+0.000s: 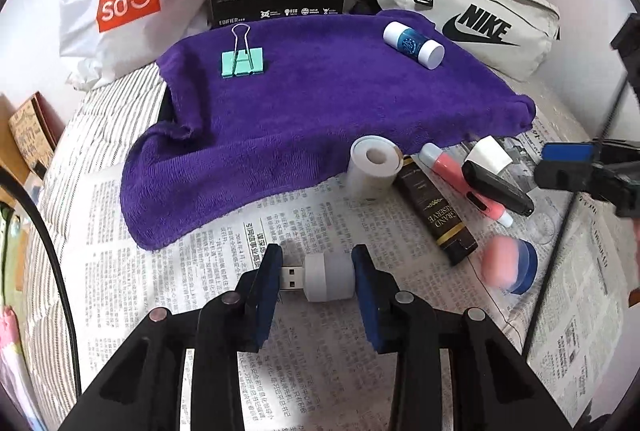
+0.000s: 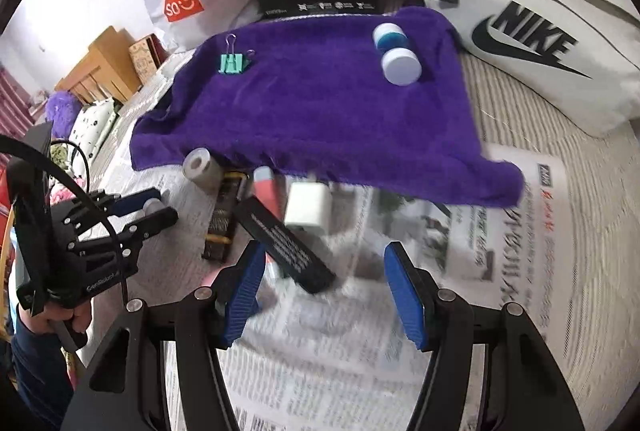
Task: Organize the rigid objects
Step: 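Grasp the white USB light with the left tool while the right tool grasps the white charger block, then carry the USB light and charger block onto the purple towel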
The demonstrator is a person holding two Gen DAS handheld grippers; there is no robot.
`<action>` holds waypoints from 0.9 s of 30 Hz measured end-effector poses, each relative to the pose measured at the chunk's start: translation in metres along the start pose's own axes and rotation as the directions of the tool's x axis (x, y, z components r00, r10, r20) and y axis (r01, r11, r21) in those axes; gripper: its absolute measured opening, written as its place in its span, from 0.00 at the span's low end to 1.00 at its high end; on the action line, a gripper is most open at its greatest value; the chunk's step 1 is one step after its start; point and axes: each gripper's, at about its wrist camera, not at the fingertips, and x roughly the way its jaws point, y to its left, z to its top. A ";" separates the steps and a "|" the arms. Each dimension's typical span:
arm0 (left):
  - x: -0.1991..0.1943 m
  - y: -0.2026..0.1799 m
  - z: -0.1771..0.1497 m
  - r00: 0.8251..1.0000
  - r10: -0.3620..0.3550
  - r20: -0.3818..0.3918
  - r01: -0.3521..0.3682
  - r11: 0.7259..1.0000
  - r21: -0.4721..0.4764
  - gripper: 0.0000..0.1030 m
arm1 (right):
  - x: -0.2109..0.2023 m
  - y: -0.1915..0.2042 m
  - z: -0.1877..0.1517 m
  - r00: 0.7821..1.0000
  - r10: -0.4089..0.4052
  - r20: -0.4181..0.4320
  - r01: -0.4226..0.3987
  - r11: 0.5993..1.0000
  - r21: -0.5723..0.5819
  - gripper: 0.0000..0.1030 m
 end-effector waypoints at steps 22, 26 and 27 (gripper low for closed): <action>0.000 0.002 0.000 0.999 -0.034 -0.003 0.034 0.999 -0.032 0.33 | 0.040 0.005 0.016 0.994 -0.098 -0.054 0.096 0.995 -0.041 0.29; 0.000 0.003 0.000 0.999 -0.034 -0.005 0.034 0.999 -0.040 0.33 | 0.046 0.007 0.019 0.993 -0.104 -0.048 0.101 0.993 -0.054 0.29; 0.000 0.003 0.000 0.999 -0.035 -0.005 0.035 0.999 -0.042 0.33 | 0.047 0.008 0.020 0.993 -0.104 -0.046 0.101 0.993 -0.063 0.28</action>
